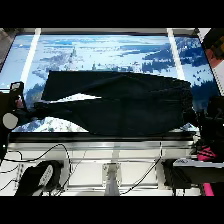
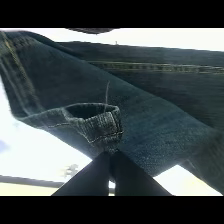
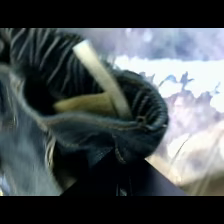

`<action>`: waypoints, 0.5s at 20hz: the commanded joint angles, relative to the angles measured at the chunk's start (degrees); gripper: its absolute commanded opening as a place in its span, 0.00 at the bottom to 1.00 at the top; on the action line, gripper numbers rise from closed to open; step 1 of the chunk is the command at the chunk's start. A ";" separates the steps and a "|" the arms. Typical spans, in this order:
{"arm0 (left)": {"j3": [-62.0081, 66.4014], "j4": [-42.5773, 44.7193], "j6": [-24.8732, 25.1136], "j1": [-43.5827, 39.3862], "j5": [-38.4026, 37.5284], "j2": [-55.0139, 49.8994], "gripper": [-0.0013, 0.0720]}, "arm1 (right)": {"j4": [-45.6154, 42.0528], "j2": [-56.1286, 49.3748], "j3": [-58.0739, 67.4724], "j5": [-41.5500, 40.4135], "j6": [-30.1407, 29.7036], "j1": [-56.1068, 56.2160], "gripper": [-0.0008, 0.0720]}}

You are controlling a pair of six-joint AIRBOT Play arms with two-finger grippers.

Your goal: Fold the clothes and pants, and hang the long-sleeved shirts on hangers.

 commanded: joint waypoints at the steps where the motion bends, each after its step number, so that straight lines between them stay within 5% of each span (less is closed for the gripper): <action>1: 1.09 1.92 0.48 1.51 -0.11 1.40 0.02 | 0.00 3.80 0.07 9.46 -3.02 -1.99 0.06; 10: 4.46 3.52 9.14 6.93 -0.50 15.56 0.02 | 3.45 22.29 1.55 18.69 -0.31 -6.73 0.06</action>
